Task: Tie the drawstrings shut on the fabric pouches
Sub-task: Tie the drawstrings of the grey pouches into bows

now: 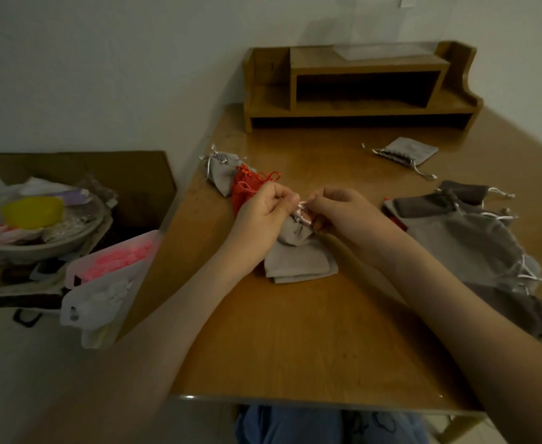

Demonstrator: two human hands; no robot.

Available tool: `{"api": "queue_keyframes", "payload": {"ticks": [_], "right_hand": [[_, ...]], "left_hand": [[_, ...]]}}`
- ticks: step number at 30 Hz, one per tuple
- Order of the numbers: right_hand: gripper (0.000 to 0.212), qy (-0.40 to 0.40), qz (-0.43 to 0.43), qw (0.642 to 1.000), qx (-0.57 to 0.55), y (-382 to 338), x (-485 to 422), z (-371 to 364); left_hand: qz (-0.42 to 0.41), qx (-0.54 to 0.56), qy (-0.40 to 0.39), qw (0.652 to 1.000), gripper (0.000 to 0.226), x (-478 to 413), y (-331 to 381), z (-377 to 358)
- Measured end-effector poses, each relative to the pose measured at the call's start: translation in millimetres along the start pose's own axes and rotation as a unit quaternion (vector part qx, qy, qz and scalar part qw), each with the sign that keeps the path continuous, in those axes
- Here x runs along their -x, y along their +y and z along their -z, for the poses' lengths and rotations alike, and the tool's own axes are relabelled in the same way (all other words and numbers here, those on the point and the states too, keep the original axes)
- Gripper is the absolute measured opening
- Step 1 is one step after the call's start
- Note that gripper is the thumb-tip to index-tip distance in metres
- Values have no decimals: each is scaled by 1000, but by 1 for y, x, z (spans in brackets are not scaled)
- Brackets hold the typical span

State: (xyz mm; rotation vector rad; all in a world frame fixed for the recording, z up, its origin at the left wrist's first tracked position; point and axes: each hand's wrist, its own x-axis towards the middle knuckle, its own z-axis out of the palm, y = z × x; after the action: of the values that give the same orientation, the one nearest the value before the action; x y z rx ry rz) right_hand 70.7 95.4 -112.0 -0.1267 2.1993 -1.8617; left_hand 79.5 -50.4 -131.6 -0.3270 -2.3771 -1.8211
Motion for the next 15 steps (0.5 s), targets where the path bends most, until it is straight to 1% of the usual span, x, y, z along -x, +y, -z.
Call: {"api": "queue_keyframes", "payload": {"ticks": [4, 6, 8, 11, 13, 14, 15], "right_hand": [[9, 29, 116, 990, 77, 1, 3, -3], [7, 25, 167, 980, 109, 1, 4, -2], [10, 15, 198, 974, 105, 0, 5, -1], [13, 13, 220, 972, 78, -1, 7, -2], [4, 17, 220, 973, 62, -1, 6, -2], [6, 18, 209, 977, 46, -2, 6, -2], [18, 17, 194, 980, 37, -2, 6, -2]], "left_hand": [[20, -26, 18, 999, 9, -1, -3, 0], [44, -14, 18, 999, 10, -3, -4, 0], [65, 13, 10, 998, 11, -4, -3, -1], [59, 59, -14, 996, 20, -3, -2, -1], [50, 80, -22, 995, 25, -2, 0, -1], [50, 84, -21, 995, 24, -1, 1, 0], [52, 91, -21, 994, 21, -2, 1, 0]]}}
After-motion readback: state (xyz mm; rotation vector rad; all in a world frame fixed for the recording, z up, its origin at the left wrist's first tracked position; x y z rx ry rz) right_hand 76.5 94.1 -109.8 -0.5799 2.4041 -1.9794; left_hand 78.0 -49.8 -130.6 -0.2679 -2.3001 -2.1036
